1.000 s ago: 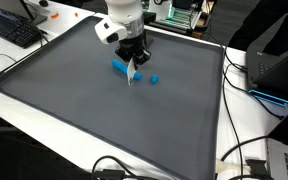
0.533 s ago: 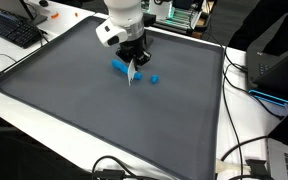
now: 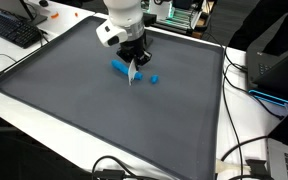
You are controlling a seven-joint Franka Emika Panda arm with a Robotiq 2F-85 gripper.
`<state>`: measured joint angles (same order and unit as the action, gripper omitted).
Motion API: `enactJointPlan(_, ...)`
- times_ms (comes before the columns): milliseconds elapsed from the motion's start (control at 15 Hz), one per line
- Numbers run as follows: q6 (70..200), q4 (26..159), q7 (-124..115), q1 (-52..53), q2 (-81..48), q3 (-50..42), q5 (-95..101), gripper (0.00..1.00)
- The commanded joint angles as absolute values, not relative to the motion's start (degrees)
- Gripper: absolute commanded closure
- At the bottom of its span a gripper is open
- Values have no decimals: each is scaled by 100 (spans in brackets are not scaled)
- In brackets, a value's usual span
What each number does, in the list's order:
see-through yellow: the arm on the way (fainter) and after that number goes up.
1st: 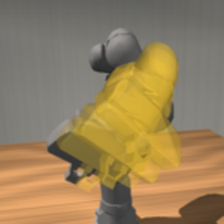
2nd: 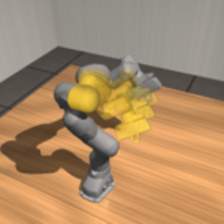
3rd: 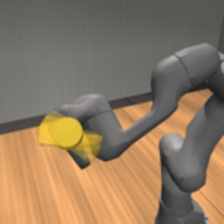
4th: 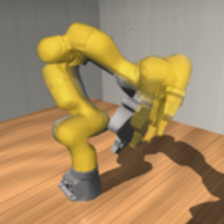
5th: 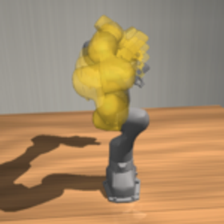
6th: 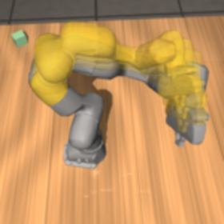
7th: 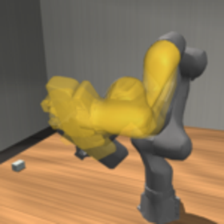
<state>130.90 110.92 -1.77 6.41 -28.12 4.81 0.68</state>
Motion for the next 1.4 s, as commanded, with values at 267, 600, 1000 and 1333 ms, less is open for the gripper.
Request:
enactJointPlan(267, 12873, 11160, -143, 664, -2890, 570, -65, 99)
enactJointPlan(600, 12761, 11167, -180, 689, -2789, 565, -44, 99)
enactJointPlan(1000, 12519, 11174, -142, 684, -2655, 617, -88, 99)
enactJointPlan(1333, 12417, 11202, -119, 671, -2501, 667, -164, 99)
